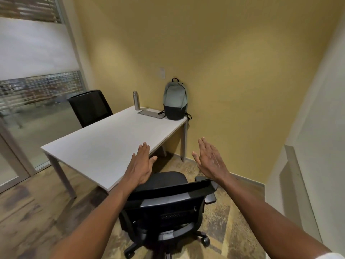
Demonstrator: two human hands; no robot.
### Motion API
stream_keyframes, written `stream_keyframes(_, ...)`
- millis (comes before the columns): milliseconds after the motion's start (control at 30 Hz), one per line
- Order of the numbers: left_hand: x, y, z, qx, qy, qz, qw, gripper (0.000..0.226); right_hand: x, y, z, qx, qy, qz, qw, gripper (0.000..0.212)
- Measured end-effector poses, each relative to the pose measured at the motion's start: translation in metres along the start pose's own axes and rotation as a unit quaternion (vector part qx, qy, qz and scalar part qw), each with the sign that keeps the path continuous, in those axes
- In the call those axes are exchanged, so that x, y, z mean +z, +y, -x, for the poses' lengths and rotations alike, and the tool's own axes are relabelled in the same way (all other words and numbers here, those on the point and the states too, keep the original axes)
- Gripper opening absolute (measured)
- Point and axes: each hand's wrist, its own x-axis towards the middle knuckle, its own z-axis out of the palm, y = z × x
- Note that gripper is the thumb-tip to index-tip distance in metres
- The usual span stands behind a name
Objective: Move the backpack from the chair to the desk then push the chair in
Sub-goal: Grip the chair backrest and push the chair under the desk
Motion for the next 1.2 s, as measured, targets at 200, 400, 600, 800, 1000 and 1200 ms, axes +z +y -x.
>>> stream_keyframes(200,0.012,-0.014,0.017,0.007,-0.009,-0.003,1.000,0.071,0.008,-0.004,0.016,-0.037,-0.044,-0.021,0.998,0.074)
stream_keyframes(400,0.022,-0.043,0.050,-0.005,-0.085,-0.042,0.996,0.112,0.022,-0.014,0.040,-0.029,-0.144,0.013,0.989,0.094)
stream_keyframes(600,0.032,-0.073,0.062,-0.008,-0.186,-0.120,0.975,0.129,0.046,-0.015,0.057,0.021,-0.277,0.049,0.959,0.105)
stream_keyframes(800,0.044,-0.081,0.065,0.053,-0.084,-0.201,0.975,0.117,0.053,-0.019,0.078,0.005,-0.189,0.094,0.977,0.112)
stream_keyframes(1000,0.040,-0.092,0.060,0.078,-0.028,-0.214,0.973,0.108,0.055,-0.034,0.076,-0.017,-0.158,0.140,0.977,0.109)
stream_keyframes(1200,0.041,-0.102,0.056,0.097,-0.015,-0.203,0.974,0.102,0.061,-0.036,0.082,-0.017,-0.117,0.140,0.983,0.086)
